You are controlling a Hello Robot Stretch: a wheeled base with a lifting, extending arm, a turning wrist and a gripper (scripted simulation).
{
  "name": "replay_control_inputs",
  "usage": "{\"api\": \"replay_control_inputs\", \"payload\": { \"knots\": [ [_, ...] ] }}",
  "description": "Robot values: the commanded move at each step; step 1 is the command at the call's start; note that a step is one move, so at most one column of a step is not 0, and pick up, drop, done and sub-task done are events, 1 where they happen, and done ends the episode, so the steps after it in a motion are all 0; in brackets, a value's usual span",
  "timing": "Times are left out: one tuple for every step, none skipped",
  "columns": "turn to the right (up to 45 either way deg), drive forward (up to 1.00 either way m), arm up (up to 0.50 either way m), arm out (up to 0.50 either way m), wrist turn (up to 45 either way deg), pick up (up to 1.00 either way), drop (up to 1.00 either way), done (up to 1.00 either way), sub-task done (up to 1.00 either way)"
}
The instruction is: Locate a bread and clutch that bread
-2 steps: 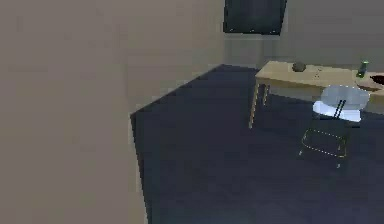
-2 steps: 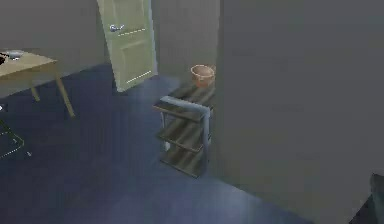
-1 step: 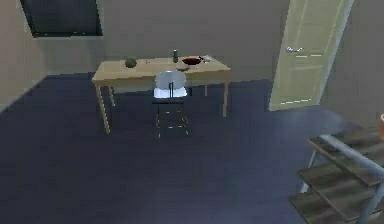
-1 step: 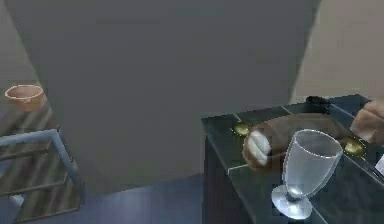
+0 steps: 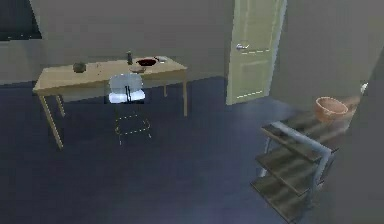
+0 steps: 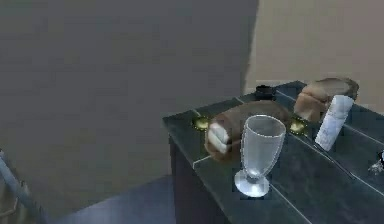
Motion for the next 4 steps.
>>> {"api": "replay_control_inputs", "payload": {
  "knots": [
    [0.0,0.25,0.00,0.00,0.0,0.00,0.00,0.00,0.00],
    [33.0,0.00,0.00,0.00,0.0,0.00,0.00,0.00,0.00],
    [0.0,0.00,0.50,0.00,0.0,0.00,0.00,0.00,0.00],
    [0.0,0.00,0.38,0.00,0.0,0.00,0.00,0.00,0.00]
  ]
}}
